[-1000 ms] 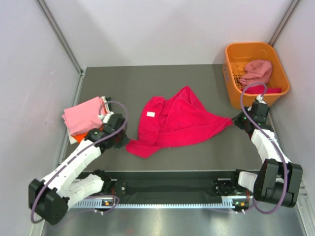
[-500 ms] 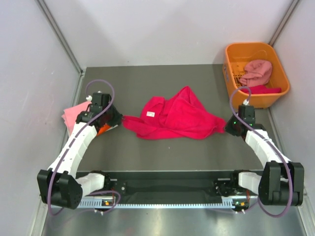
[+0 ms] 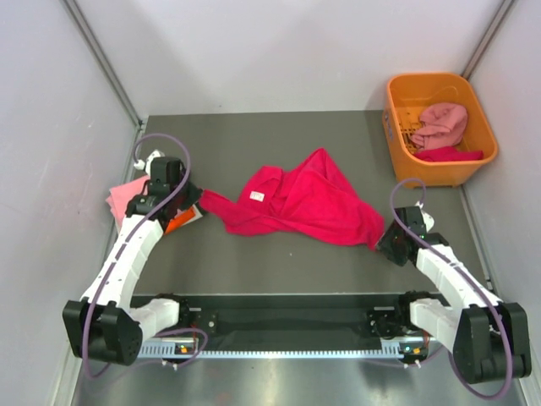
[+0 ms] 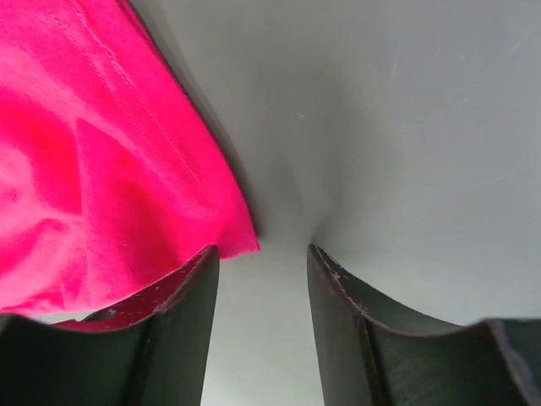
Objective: Fold and stack the t-shirts
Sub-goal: Flatten the tshirt out
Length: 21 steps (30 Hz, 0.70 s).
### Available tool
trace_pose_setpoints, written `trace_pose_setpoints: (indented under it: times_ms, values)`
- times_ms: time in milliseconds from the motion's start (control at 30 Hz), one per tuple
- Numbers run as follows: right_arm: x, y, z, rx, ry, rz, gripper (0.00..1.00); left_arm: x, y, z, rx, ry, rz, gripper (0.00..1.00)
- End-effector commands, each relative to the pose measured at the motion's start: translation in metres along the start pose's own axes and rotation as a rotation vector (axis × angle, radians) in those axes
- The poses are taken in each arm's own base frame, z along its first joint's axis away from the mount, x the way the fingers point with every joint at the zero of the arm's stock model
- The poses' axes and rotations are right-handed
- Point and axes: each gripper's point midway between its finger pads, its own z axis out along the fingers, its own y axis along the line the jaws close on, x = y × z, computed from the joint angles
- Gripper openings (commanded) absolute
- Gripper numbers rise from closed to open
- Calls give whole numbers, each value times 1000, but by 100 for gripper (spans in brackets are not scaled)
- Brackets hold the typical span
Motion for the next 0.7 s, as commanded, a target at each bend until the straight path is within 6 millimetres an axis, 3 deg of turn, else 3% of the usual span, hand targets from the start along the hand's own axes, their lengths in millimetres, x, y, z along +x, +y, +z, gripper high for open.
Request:
trace_pose_setpoints:
  times_ms: [0, 367, 667]
  values:
    - [-8, 14, 0, -58, -32, 1, 47, -13, -14, 0, 75, -63, -12, 0]
    - [-15, 18, 14, -24, -41, -2, 44, -12, -7, 1, 54, -66, 18, 0]
    - [-7, 28, 19, -44, -26, 22, 22, -7, -5, 4, 53, -47, 27, 0]
